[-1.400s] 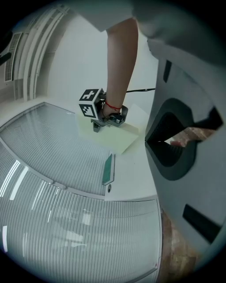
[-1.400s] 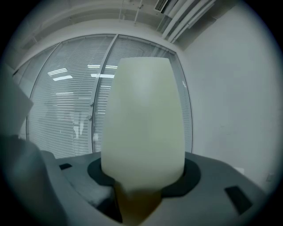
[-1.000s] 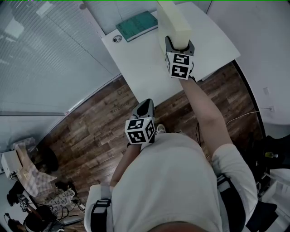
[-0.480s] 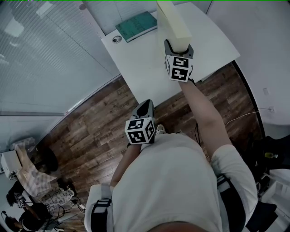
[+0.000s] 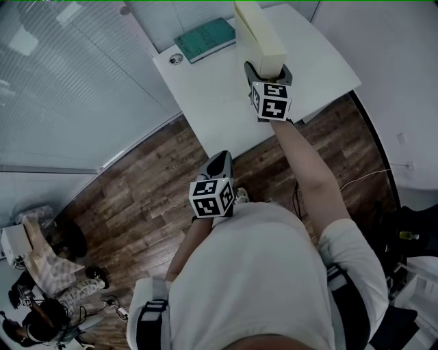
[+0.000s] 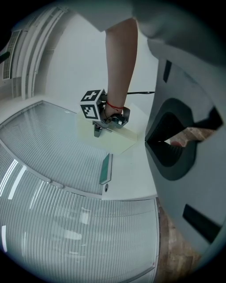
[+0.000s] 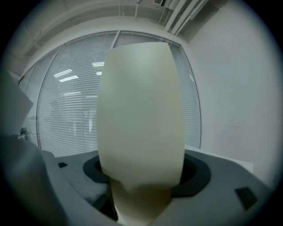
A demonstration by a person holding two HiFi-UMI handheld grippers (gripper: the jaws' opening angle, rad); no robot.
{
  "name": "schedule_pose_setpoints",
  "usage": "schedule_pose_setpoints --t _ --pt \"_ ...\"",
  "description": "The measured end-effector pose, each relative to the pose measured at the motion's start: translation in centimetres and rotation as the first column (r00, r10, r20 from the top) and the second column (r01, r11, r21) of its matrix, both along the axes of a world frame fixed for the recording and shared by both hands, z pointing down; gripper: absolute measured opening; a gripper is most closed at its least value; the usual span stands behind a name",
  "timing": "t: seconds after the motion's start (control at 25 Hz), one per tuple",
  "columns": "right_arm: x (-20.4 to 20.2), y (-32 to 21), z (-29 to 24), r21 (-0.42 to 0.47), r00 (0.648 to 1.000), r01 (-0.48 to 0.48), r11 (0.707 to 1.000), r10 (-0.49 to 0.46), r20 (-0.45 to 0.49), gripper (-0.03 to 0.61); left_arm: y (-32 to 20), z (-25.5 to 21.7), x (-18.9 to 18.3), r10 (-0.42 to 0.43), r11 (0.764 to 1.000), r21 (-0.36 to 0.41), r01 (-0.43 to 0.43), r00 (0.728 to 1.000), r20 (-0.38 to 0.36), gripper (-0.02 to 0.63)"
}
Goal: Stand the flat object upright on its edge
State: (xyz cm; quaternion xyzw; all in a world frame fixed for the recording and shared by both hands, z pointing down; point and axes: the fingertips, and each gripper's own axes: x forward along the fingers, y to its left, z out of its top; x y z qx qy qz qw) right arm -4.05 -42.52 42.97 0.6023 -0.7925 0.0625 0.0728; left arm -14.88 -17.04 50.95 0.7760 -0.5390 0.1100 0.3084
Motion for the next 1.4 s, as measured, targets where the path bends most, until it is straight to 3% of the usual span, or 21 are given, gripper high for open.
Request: schedule_pose_setpoints --t 0.56,1.0,1.24,1.4 --pt "1.9 4.8 -1.0 -0.013 0.996 0.089 0.996 -0.089 0.012 0.35 2.7 -0.9 2.1 -0.065 0.998 0.021 0.065 0.998 0.002 0.02" --pt "6.8 11.7 -1.6 -0.039 0.988 0.145 0.989 -0.142 0.066 0.35 6.7 -2.1 6.8 -0.087 0.996 0.037 0.086 0.996 0.007 0.02" --pt "9.8 17.2 -0.9 -0.11 0.975 0.174 0.979 -0.155 0.159 0.348 8.9 -2.9 8.8 -0.099 0.994 0.052 0.098 0.995 0.012 0.02" --pt "12.2 21.1 -1.3 -0.106 0.965 0.186 0.977 -0.161 0.208 0.326 10.6 -3.6 10.4 -0.109 0.992 0.066 0.107 0.994 0.017 0.02"
